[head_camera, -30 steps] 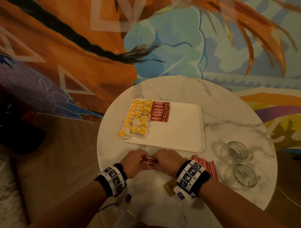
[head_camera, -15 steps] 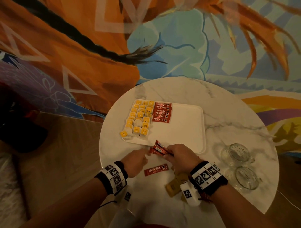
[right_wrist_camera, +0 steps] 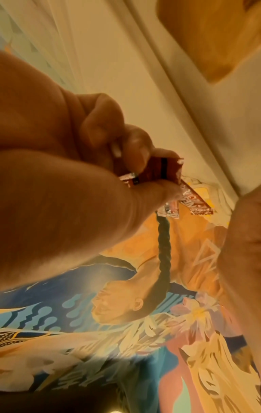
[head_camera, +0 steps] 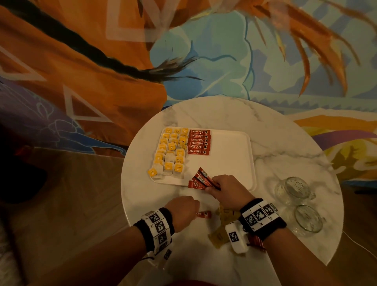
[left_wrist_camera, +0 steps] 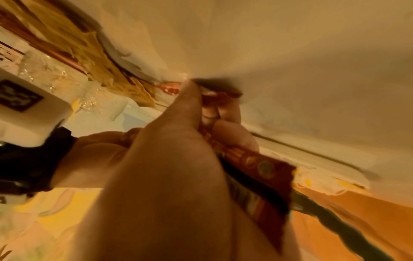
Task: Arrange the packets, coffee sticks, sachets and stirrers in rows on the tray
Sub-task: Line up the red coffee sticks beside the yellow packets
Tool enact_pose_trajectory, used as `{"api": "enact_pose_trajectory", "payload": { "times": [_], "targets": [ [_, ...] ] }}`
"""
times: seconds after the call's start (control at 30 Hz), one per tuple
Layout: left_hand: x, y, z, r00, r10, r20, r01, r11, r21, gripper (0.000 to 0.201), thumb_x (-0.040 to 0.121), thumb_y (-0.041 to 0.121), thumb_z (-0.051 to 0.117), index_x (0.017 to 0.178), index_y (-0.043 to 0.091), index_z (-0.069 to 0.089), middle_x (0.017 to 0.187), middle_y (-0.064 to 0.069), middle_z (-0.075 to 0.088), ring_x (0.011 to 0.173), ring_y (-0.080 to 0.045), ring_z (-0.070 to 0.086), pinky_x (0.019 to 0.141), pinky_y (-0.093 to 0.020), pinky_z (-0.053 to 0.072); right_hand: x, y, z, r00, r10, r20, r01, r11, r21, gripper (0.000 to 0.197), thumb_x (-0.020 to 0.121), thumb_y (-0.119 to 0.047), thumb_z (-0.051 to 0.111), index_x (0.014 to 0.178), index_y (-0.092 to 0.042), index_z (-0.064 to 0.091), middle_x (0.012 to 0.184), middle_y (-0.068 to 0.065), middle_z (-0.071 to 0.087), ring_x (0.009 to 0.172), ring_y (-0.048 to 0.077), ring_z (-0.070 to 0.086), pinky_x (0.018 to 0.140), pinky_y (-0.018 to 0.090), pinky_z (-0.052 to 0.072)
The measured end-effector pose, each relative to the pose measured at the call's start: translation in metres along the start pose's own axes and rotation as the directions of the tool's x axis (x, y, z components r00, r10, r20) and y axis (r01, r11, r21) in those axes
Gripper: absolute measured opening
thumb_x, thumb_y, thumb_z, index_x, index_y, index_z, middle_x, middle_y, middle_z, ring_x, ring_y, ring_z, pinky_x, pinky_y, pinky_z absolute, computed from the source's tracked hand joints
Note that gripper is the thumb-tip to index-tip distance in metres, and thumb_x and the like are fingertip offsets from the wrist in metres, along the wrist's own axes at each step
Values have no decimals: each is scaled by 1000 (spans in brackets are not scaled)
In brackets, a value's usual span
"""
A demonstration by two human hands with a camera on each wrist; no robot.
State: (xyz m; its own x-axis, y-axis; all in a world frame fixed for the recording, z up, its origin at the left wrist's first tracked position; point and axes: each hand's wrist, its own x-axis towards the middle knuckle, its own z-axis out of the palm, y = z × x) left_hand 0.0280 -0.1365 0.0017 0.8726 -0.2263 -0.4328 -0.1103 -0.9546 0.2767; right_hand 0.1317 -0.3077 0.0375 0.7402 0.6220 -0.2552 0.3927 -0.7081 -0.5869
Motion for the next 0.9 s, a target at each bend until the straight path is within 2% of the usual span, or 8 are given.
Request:
{"api": "enact_pose_trajectory", "payload": {
  "times": [0.13, 0.23, 0.37, 0.47, 0.53, 0.63, 0.77, 0.9],
  "targets": [
    [2, -14, -9, 1000, -26, -3, 26, 994, -108, 21, 97, 15, 48, 113, 12, 62, 105, -8, 65, 93, -27, 62, 83, -39, 51, 0, -8, -3, 1000, 22, -22, -22, 999, 26, 27, 95, -41, 61, 75, -23, 60, 71, -3, 61, 64, 12, 57, 59, 28, 43],
    [2, -27, -19, 996, -86, 21, 88, 937, -339, 17, 94, 9, 51, 101, 8, 67, 93, -6, 67, 82, -23, 64, 74, -32, 51, 2, -15, -6, 999, 34, -41, -33, 999, 37, 28, 94, -43, 61, 78, -19, 63, 73, -2, 64, 67, 13, 59, 65, 34, 49],
    [-3, -39, -30, 981, -173, 92, 182, 628, -757, 15, 93, 7, 54, 104, 4, 63, 87, -3, 61, 75, -16, 61, 63, -25, 51, 7, -22, -4, 996, 32, -78, -28, 998, 56, 30, 94, -44, 61, 79, -17, 64, 74, -1, 66, 69, 15, 61, 68, 39, 51],
    [-7, -47, -40, 966, -241, 95, 198, 450, -871, 15, 90, 14, 62, 106, 13, 65, 78, -1, 61, 65, -11, 58, 56, -23, 45, 12, -30, 0, 995, 36, -96, -28, 996, 88, 31, 94, -45, 60, 80, -17, 64, 74, -1, 67, 68, 16, 62, 68, 41, 52],
    [-8, -50, -44, 966, -235, 103, 166, 267, -949, 9, 91, 21, 65, 98, 15, 65, 73, -2, 55, 59, -11, 54, 51, -24, 37, 15, -37, 4, 994, 26, -101, -15, 994, 112, 31, 94, -44, 60, 82, -16, 65, 75, -1, 67, 69, 16, 62, 67, 39, 50],
    [-8, -53, -48, 970, -223, 97, 109, 43, -993, 26, 93, 35, 67, 102, 11, 66, 76, -3, 58, 59, -14, 55, 49, -25, 34, 19, -48, 11, 994, 4, -109, 15, 985, 174, 28, 95, -40, 60, 79, -17, 64, 71, -3, 65, 63, 11, 58, 62, 30, 46],
    [-6, -50, -58, 965, -261, -8, 8, 60, -998, 29, 98, 38, 61, 105, 12, 69, 83, -6, 70, 61, -14, 55, 50, -23, 39, 26, -60, 19, 995, -21, -97, 45, 967, 251, 30, 95, -32, 60, 71, -15, 63, 65, 2, 63, 58, 14, 56, 57, 23, 41],
    [-2, -56, -58, 947, -313, -74, -60, 55, -997, 32, 97, 44, 60, 110, 15, 70, 92, -15, 73, 75, -25, 62, 64, -37, 47, 33, -69, 26, 992, -45, -117, 79, 950, 301, 35, 98, -37, 61, 64, -28, 56, 57, -9, 57, 52, 3, 50, 53, 16, 37]
  ]
}}
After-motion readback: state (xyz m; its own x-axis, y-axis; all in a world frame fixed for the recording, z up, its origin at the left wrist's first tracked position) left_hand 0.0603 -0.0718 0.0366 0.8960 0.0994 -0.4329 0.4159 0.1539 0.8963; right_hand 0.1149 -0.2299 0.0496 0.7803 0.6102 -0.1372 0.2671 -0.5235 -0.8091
